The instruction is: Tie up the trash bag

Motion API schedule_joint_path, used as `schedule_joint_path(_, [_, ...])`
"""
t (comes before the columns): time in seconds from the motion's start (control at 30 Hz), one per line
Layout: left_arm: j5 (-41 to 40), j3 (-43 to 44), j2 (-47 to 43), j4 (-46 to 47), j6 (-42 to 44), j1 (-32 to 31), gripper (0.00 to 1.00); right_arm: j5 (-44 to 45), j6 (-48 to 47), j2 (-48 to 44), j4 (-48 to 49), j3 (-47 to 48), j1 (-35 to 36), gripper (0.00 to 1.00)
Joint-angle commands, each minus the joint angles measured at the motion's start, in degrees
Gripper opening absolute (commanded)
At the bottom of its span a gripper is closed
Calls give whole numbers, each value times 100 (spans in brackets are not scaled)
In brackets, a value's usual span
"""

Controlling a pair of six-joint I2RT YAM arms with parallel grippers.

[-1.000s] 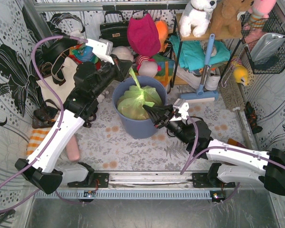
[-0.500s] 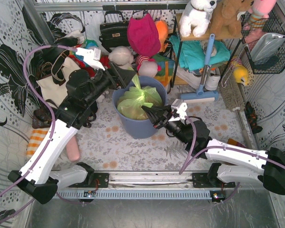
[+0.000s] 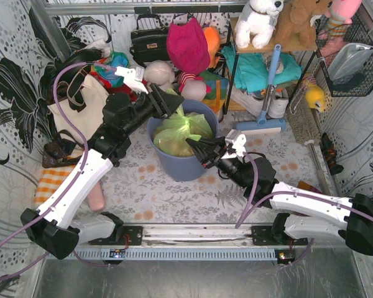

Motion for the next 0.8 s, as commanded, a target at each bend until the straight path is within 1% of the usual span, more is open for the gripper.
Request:
schedule_joint_path(0.0, [239, 215, 118, 705, 60, -3, 38, 225, -333, -218, -79, 82, 0, 10])
schedule_joint_path(0.07, [257, 223, 146, 709, 64, -4, 27, 248, -505, -192, -51, 119, 3, 9])
schedule_joint_path(0.13, [278, 226, 141, 714, 71, -4, 21, 254, -615, -152, 18, 161, 6, 8])
schedule_joint_path(0.17, [293, 224, 138, 706, 72, -5, 19, 239, -690, -118, 43, 192, 6, 10])
schedule_joint_path(0.23, [313, 221, 123, 710, 66, -3, 16, 214, -786, -39, 37, 278, 7, 18])
schedule_joint_path(0.33, [324, 204, 110, 718, 63, -5, 15, 163, -940, 84, 153, 398, 1, 21])
schedule_joint_path(0.37, [332, 195, 106, 725, 62, -5, 15, 149, -973, 126, 190, 425, 7, 20])
schedule_joint_path(0.4, [337, 189, 97, 729, 55, -3, 15, 139, -999, 156, 212, 454, 3, 17])
schedule_joint_path(0.47, [347, 188, 90, 742, 54, 1, 14, 139, -1033, 216, 157, 539, 2, 2])
schedule_joint_path(0.5, [355, 192, 88, 745, 61, -2, 14, 144, -1027, 218, 110, 569, 7, 0])
schedule_joint_path(0.63, [335, 182, 88, 747, 109, 2, 11, 103, -742, 131, -128, 617, 0, 0])
schedule_joint_path(0.7, [322, 180, 101, 756, 155, -3, 8, 9, -361, 31, -649, 771, 5, 0])
schedule_joint_path(0.77, [308, 213, 118, 767, 224, 2, 6, -42, 17, -85, -1622, 1042, 5, 0])
